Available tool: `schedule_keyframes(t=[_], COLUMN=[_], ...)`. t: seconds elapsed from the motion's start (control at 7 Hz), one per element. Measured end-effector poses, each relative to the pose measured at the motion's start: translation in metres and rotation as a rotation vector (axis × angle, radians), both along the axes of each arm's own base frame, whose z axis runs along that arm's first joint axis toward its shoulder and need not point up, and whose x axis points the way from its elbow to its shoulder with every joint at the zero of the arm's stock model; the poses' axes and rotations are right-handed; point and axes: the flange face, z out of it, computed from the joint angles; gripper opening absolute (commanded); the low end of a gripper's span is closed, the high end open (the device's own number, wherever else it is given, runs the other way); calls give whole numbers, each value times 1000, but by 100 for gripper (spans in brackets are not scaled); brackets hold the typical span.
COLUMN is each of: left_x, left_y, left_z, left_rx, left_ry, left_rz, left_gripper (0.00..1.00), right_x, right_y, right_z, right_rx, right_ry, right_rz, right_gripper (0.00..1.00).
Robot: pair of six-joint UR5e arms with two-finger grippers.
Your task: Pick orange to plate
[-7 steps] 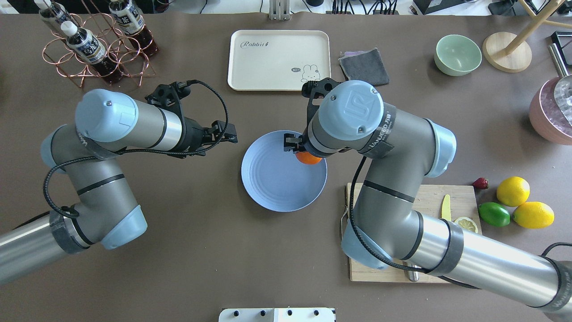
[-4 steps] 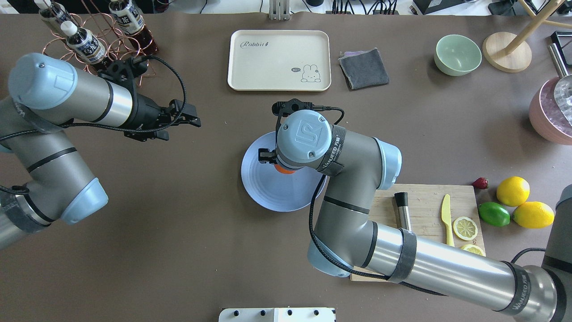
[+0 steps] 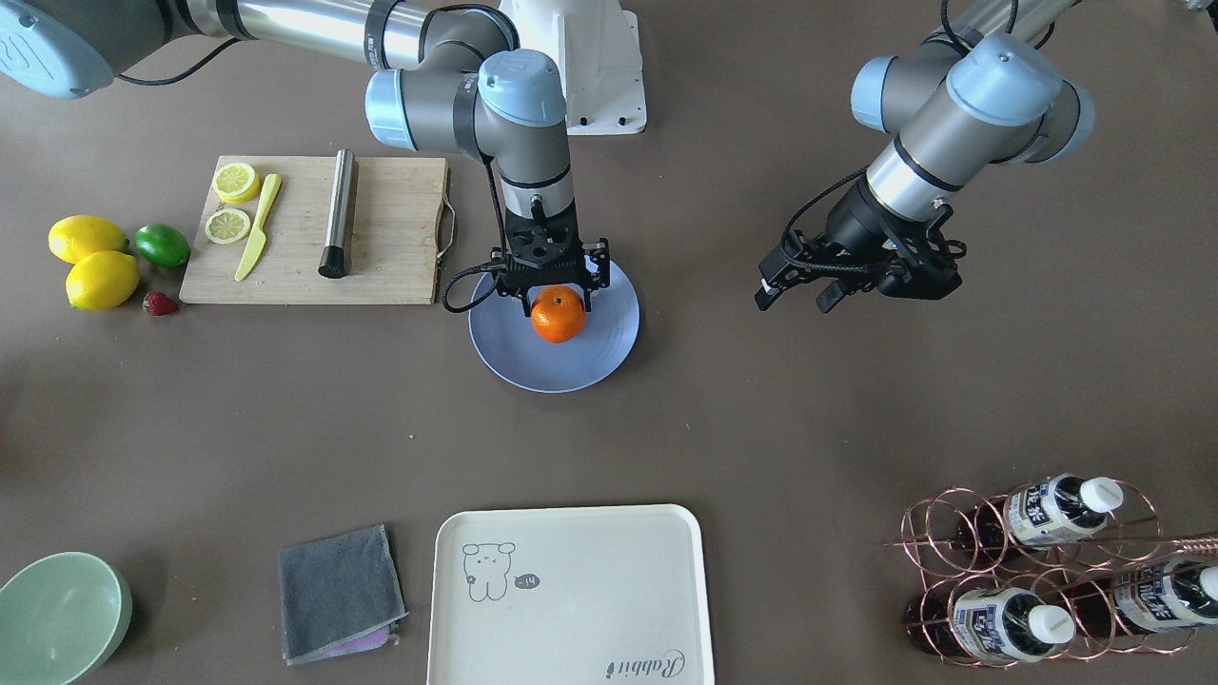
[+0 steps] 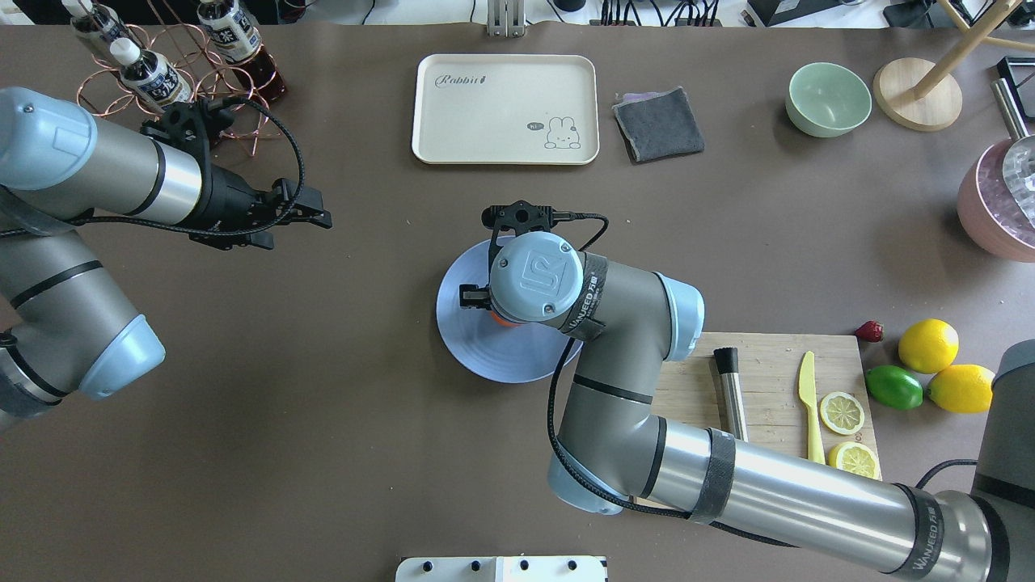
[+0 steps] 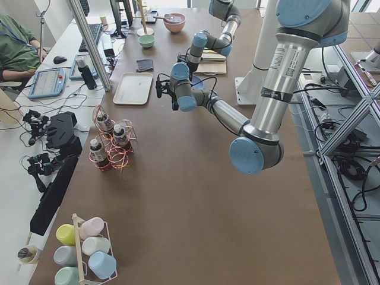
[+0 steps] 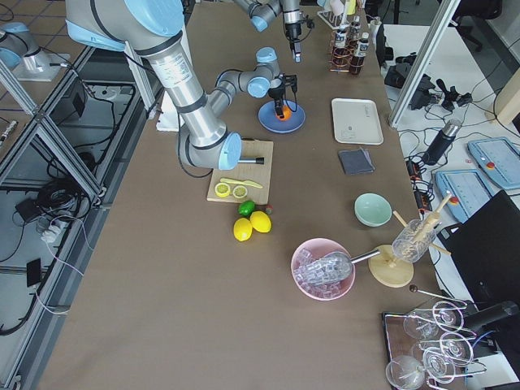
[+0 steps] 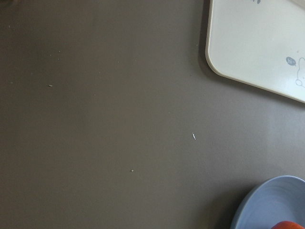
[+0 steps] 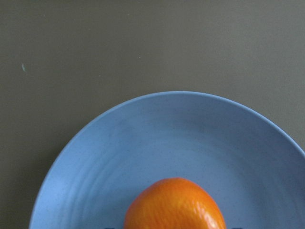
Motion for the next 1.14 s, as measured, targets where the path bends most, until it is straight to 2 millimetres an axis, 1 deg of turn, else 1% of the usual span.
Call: schedule_keyframes(t=[0.29,0.43,0.57,0.71,0.86,1.0,1.14], left_x=[-2,-8,-24,-48,-80,-119,-167], left_y=[-1,-3,-11,-18,-20,-21,-22], left_z=[0,-2,-1,7,26,49,76], left_rx=[-1,2,12,45,115,202,259], left_ry=[2,7,11,3,-30,-72,-106], left_rz=[1,3,12,24,41,65,80], left_gripper=[98,98,98,98,98,98,98], right_x=[2,11,28,45,65,88,112], right_y=[-2,-10,-24,-37,-52,-70,-86], right_z=[2,-5,-15,-25,-30,-28,-15], right_rx=[15,14,-1,-18,-38,-60,-68], right_ry=[8,-6,-34,-62,-86,-99,-88], right_rz=[7,10,7,4,-1,-13,-26], right_gripper=[100,100,100,100,100,100,100])
